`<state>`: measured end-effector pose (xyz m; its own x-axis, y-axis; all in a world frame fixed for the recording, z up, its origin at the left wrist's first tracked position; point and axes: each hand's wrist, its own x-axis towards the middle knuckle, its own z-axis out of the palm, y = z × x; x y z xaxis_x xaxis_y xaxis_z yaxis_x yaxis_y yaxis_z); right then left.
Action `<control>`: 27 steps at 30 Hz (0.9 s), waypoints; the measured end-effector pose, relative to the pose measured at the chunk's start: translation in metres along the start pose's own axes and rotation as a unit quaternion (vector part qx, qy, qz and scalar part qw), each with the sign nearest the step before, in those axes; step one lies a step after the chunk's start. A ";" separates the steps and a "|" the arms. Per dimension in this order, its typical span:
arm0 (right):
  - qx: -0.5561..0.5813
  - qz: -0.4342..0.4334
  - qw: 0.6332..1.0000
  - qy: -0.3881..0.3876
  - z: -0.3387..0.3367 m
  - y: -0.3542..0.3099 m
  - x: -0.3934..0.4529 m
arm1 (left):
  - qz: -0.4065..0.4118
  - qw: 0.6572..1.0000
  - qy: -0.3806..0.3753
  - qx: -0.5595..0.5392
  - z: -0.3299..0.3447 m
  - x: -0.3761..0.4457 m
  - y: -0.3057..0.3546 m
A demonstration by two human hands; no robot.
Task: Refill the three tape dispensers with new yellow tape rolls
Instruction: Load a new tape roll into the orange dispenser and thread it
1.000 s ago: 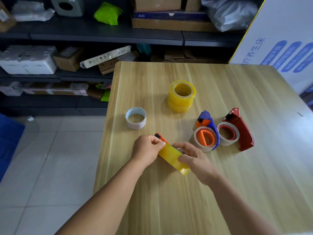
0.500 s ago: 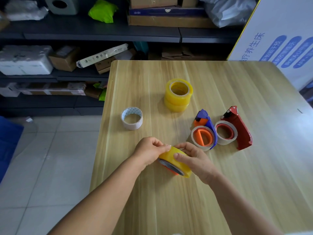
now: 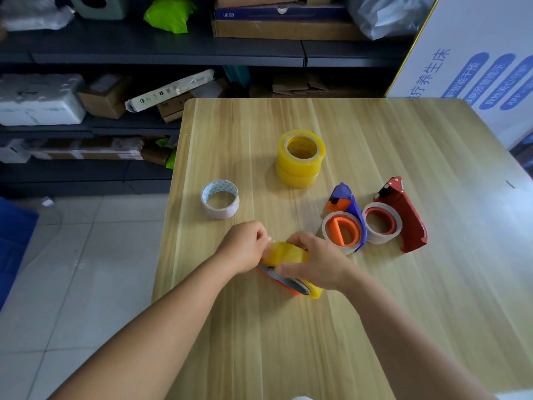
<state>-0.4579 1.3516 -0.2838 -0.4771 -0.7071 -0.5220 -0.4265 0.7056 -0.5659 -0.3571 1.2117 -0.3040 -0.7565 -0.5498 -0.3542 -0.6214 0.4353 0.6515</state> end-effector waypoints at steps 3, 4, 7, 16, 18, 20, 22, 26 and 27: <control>-0.120 0.004 0.993 0.003 0.005 -0.016 0.005 | 0.011 1.000 -0.003 0.008 0.002 0.002 0.000; -0.126 0.001 0.992 0.016 0.007 -0.017 0.006 | 0.011 1.000 0.001 0.010 0.002 0.002 -0.001; -0.058 -0.012 0.997 0.056 0.006 -0.014 0.002 | 0.027 0.998 0.055 0.024 -0.004 0.002 -0.005; -0.049 -0.050 0.997 0.045 -0.013 -0.016 -0.001 | 0.035 0.997 0.062 0.033 -0.036 0.013 -0.001; -0.054 -0.050 0.997 0.030 -0.013 -0.018 -0.003 | 0.028 0.996 0.077 0.019 -0.037 0.013 0.000; -0.081 -0.049 0.995 0.034 -0.008 -0.021 -0.003 | 0.028 0.996 0.087 0.021 -0.034 0.013 0.002; -0.130 -0.050 0.989 0.056 -0.002 -0.026 -0.001 | 0.033 0.994 0.097 0.034 -0.032 0.013 0.004; -0.214 -0.061 0.971 0.083 0.008 -0.034 0.002 | 0.027 0.989 0.118 0.082 -0.032 0.011 0.008; -0.226 -0.061 0.969 0.081 0.009 -0.035 0.002 | 0.026 0.987 0.121 0.100 -0.032 0.010 0.008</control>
<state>-0.4369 1.3251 -0.2714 -0.5000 -0.7962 -0.3408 -0.7632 0.5910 -0.2612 -0.3628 1.1867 -0.2810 -0.7319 -0.6674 -0.1371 -0.6297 0.5857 0.5104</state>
